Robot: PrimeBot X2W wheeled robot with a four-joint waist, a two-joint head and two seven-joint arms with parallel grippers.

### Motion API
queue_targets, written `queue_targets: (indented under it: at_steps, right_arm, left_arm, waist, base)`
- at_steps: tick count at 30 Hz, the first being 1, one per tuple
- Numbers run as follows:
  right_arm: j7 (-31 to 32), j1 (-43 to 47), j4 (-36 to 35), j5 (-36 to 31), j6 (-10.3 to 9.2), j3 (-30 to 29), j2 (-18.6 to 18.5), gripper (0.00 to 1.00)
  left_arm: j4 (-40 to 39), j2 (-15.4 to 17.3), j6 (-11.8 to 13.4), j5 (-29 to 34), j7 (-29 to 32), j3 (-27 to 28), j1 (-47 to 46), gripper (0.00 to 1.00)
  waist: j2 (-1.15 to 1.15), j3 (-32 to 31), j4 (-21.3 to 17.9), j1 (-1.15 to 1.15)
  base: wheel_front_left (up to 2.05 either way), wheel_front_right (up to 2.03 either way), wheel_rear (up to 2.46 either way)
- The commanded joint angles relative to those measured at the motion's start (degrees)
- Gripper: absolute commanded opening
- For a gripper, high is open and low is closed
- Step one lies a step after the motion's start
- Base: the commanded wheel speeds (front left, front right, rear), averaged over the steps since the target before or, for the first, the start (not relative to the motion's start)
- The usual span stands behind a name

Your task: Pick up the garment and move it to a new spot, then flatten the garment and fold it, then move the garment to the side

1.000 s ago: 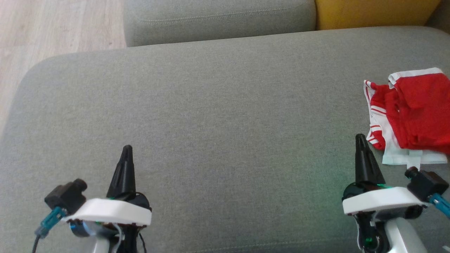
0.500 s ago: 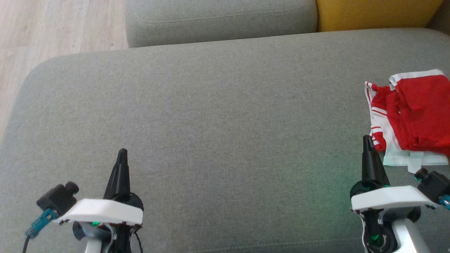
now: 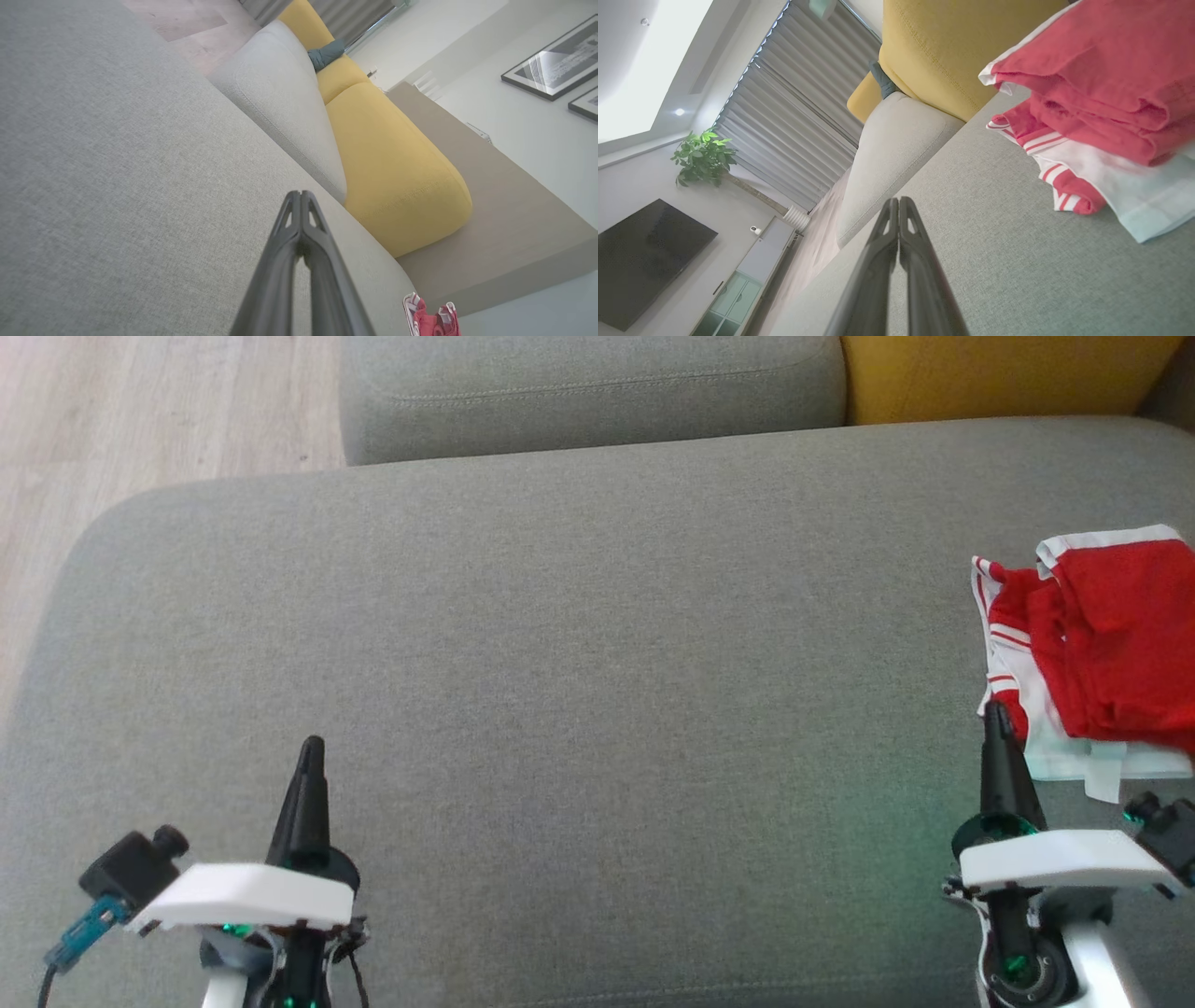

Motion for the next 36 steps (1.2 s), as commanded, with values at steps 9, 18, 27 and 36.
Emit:
queue_targets:
  at_steps: [9,18,27,36]
  right_arm:
    - [1.85,-2.75,-1.44,6.72,-0.03,-0.47,-1.14,0.00]
    - [3.29,-2.77,-1.26,12.41,-0.03,-1.26,-1.18,0.00]
    - [4.76,-2.80,-1.08,18.08,-0.04,-2.08,-1.20,0.00]
    - [6.25,-2.83,-0.90,23.73,-0.04,-2.94,-1.20,0.00]
  left_arm:
    - [-0.55,0.96,-0.89,-6.11,1.61,2.62,-3.87,0.00]
    - [0.40,1.05,-1.43,-11.35,3.06,3.77,-4.24,0.00]
    - [1.36,1.11,-1.97,-16.59,4.55,4.97,-4.62,0.00]
    - [2.32,1.15,-2.51,-21.79,6.07,6.19,-5.00,0.00]
  waist:
    - [0.00,-0.20,0.20,0.00]
    - [0.00,-0.40,0.39,0.00]
    - [0.00,-0.59,0.58,0.00]
    - [0.00,-0.79,0.78,0.00]
  base:
    - [0.00,0.00,0.00]
    - [0.00,0.00,0.00]
    - [0.00,0.00,0.00]
    - [0.00,0.00,0.00]
